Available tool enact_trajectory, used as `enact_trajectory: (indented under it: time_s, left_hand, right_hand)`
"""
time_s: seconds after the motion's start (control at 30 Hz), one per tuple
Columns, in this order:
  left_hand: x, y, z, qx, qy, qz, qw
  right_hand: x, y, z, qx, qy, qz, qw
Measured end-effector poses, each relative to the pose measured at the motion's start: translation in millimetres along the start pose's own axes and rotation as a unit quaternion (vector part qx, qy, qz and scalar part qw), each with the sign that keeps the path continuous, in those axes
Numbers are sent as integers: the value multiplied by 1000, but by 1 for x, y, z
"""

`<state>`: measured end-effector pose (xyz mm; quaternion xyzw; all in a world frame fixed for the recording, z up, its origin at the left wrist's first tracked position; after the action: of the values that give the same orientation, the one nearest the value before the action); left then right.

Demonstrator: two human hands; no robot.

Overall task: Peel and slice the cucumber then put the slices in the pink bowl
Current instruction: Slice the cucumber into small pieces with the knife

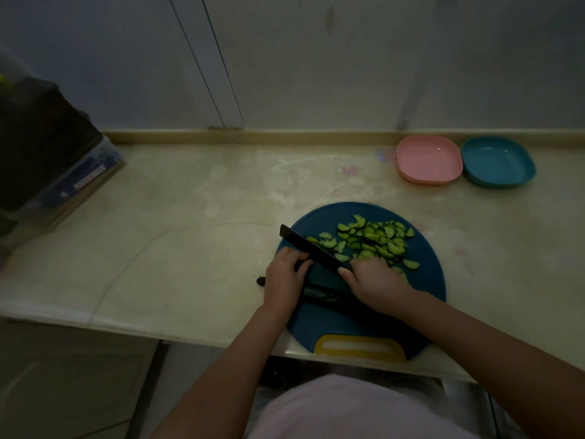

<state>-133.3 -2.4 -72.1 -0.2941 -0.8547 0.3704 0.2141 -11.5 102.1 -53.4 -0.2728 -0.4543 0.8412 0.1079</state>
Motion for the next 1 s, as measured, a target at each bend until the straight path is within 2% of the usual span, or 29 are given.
enact_trajectory:
  time_s: [0.17,0.3,0.47,1.0]
  left_hand:
    - [-3,-2,-5,50,8,3,999]
    - [-5,-1,-5,40,15,19,999]
    - [-1,1,-13,18,3,28,999]
    - [2,2,-18,68,-3,21,997]
  right_hand:
    - [0,1,-8,31,4,-12,999]
    - [-7,-2,-20,70,21,-10,997]
    - [-11,-1,-22,59,17,-9,998]
    - [-14,-3,-25,64,2,-22,998]
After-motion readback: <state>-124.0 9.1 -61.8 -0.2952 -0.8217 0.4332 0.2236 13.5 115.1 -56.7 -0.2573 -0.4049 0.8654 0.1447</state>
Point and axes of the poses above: each hand's wrist, its own x-axis towards the middle knuckle, its own y-axis out of the palm, z = x × y, the point moved 7 cm from there along x, towards the middle knuckle, and after that the axes turned 4 degrees about x, right-handed, at the moved point
